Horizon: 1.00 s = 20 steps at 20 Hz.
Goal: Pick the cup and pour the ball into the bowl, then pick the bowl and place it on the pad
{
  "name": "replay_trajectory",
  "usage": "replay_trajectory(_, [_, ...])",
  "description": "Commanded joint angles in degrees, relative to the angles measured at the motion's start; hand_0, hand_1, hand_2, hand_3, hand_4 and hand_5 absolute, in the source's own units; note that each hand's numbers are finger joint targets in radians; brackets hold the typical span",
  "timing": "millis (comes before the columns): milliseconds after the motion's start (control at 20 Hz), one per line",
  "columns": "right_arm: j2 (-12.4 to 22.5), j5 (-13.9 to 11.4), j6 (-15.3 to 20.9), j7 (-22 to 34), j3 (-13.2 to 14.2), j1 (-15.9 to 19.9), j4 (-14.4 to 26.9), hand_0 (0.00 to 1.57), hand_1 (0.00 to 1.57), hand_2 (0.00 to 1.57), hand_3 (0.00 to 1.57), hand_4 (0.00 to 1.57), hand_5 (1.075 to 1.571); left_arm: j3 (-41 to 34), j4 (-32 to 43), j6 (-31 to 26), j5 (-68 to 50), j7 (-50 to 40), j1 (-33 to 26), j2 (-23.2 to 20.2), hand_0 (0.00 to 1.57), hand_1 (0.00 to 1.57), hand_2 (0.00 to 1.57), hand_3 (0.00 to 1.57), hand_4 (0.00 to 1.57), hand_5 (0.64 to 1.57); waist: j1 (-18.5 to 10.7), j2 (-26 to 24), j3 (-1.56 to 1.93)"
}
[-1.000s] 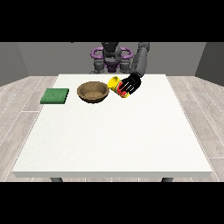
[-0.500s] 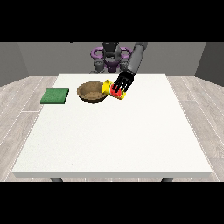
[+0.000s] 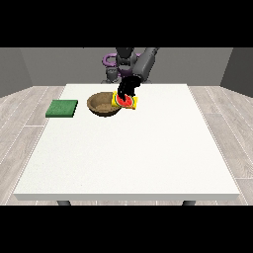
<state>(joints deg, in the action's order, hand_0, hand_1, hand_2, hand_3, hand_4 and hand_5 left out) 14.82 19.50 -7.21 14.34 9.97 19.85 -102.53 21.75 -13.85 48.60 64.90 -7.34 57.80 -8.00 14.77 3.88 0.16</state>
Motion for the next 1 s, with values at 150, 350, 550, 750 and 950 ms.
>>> replay_trajectory(150, [-1.0, -1.07, 1.24, 0.63, 0.03, -0.99, 5.27, 0.0, 0.0, 0.0, 0.0, 0.38, 1.565, 14.65, 6.99, -8.13, 17.99, -12.44, 4.55, 4.24, 1.49, 1.49, 1.57, 1.57, 0.94, 1.518, -2.55, -6.33, 0.04])
replay_trajectory(350, [0.37, 0.05, -1.41, -1.47, 2.21, -3.29, 9.43, 0.0, 0.0, 0.0, 0.0, 0.38, 1.566, 18.41, 6.09, -17.31, 21.86, -14.47, 6.73, 7.82, 1.5, 1.5, 1.57, 1.57, 1.06, 1.498, -4.84, -9.82, -0.04])
replay_trajectory(550, [-2.66, -3.45, -0.21, -2.54, -2.18, -3.03, 9.64, 0.0, 0.0, 0.0, 0.0, 0.39, 1.566, 21.73, -2.64, -23.86, 24.21, -18.48, 1.46, 7.93, 1.5, 1.5, 1.57, 1.57, 1.05, 1.513, -2.36, -10.05, -0.13])
replay_trajectory(750, [0.89, -0.15, -2.38, -3.94, 3.42, -3.49, 10.29, 0.0, 0.0, 0.0, 0.0, 0.38, 1.564, 16.81, -4.63, -20.62, 21.85, -14.37, 3.57, 6.11, 1.5, 1.5, 1.57, 1.57, 1.07, 1.505, -6.06, -7.24, -0.15])
replay_trajectory(950, [-0.85, -2.88, 0.24, -4.58, 2.08, -5.76, 8.37, 0.0, 0.0, 0.0, 0.0, 0.36, 1.564, 4.03, -9.7, -11.07, 6.05, -9.02, -0.89, 3.39, 0.94, 0.94, 1.37, 1.3, 1.09, 1.448, -8.13, -8.0, -0.32])
